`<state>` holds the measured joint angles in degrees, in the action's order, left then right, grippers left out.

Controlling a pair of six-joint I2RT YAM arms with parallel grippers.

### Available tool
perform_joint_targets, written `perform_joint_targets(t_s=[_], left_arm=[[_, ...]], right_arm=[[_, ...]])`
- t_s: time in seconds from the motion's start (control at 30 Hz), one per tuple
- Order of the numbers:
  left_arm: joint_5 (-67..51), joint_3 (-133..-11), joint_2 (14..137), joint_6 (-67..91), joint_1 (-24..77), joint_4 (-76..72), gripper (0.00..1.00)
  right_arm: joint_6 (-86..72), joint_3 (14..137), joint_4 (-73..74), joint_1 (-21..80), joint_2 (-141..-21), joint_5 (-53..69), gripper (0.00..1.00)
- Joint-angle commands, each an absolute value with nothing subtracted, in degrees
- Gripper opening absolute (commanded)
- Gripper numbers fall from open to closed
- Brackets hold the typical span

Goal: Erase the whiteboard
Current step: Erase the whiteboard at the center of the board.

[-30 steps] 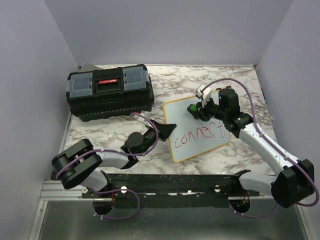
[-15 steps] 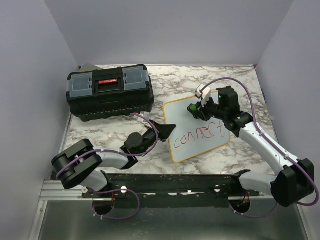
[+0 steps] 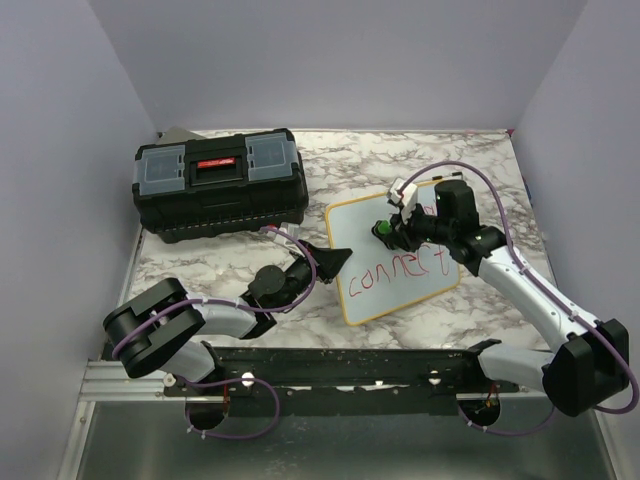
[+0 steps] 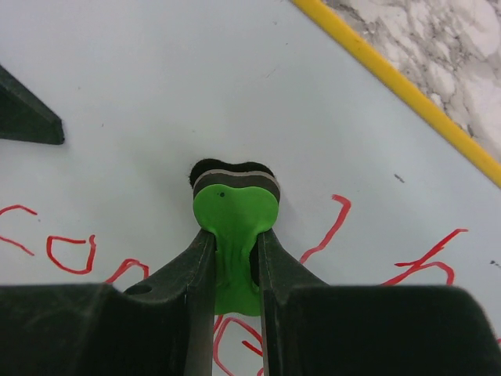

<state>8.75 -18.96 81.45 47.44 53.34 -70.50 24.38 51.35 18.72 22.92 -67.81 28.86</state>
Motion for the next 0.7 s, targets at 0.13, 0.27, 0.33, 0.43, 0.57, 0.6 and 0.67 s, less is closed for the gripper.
perform_joint_targets(t_s=[0.13, 0.27, 0.33, 0.43, 0.57, 0.6, 0.67], left_arm=[[2.7, -18.3, 80.8, 42.4, 54.6, -71.8, 0.00], [2.8, -18.1, 80.5, 42.2, 54.6, -71.8, 0.00], [2.9, -18.0, 80.3, 42.1, 54.6, -71.8, 0.00], [2.9, -17.8, 80.0, 42.0, 54.6, -71.7, 0.00], [2.9, -17.8, 80.0, 41.9, 54.6, -71.8, 0.00], [2.9, -17.8, 80.1, 41.9, 54.6, -71.8, 0.00], [2.8, -18.0, 80.4, 41.9, 54.6, -71.9, 0.00]], right_arm=[[21.4, 54.8, 11.6, 23.3, -70.2, 19.2, 0.01], [21.4, 55.6, 11.5, 23.3, -71.7, 15.8, 0.01], [21.4, 55.5, 11.6, 23.4, -72.0, 14.6, 0.01], [21.5, 54.8, 11.8, 23.3, -71.2, 13.1, 0.01], [24.8, 53.9, 15.4, 23.4, -69.6, 16.8, 0.01], [27.5, 53.9, 18.1, 23.3, -69.4, 20.3, 0.01], [30.7, 53.6, 22.6, 23.3, -69.1, 27.0, 0.01]])
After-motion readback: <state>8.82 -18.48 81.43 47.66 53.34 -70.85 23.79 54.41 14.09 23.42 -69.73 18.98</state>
